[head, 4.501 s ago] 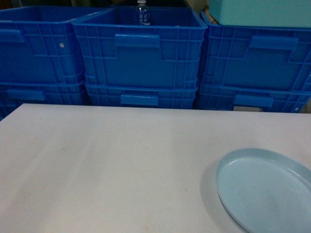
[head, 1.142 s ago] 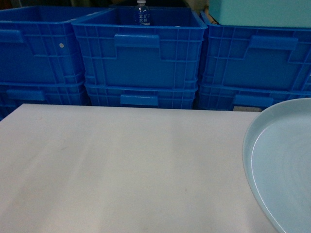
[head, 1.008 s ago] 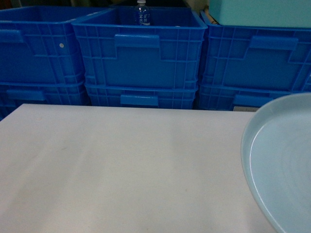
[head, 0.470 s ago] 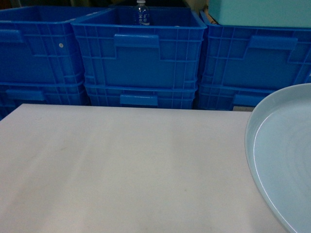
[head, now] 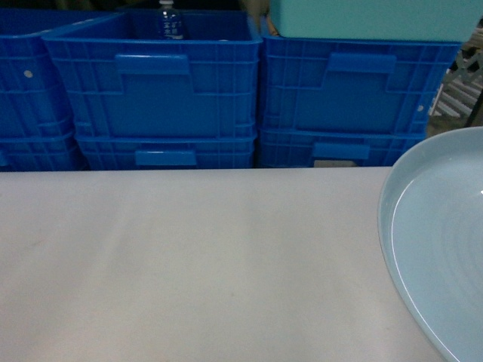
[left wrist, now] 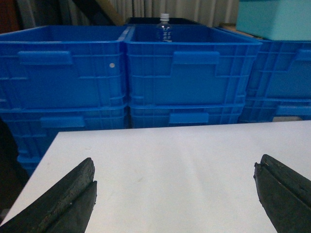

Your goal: Place blue tray on left shelf second layer neatly

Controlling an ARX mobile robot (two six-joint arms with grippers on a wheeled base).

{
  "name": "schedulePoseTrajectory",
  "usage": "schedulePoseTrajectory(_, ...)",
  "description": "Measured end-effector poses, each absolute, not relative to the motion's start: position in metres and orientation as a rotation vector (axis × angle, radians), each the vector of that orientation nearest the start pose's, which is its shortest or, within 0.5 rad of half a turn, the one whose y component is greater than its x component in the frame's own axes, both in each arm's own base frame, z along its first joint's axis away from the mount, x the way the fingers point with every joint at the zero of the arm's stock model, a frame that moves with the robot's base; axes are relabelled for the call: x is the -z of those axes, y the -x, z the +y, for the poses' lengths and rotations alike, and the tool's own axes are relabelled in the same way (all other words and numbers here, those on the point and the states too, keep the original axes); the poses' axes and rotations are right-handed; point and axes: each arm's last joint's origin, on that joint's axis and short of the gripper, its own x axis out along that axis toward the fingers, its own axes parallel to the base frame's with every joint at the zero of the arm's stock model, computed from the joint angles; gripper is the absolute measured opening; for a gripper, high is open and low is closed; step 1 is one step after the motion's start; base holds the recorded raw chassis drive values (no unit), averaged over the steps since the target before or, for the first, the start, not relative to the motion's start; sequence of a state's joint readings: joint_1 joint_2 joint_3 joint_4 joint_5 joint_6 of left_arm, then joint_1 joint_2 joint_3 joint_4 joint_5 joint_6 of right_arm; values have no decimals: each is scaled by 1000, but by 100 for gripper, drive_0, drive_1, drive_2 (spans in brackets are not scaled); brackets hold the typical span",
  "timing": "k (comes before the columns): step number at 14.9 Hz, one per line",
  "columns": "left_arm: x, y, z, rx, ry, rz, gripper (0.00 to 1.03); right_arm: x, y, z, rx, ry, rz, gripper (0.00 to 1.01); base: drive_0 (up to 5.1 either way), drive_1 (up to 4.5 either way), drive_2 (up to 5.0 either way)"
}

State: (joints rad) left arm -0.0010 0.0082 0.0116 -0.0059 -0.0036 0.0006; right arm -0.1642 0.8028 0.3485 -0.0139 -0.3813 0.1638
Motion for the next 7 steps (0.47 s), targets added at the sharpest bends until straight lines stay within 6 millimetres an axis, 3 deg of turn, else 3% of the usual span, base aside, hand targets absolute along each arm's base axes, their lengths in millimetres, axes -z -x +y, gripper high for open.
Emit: schedulePoseTrajectory(7, -167, -98, 0, 0, -1, -1, 98, -196, -167, -17, -172, -288, 474, 2, 0, 0, 0)
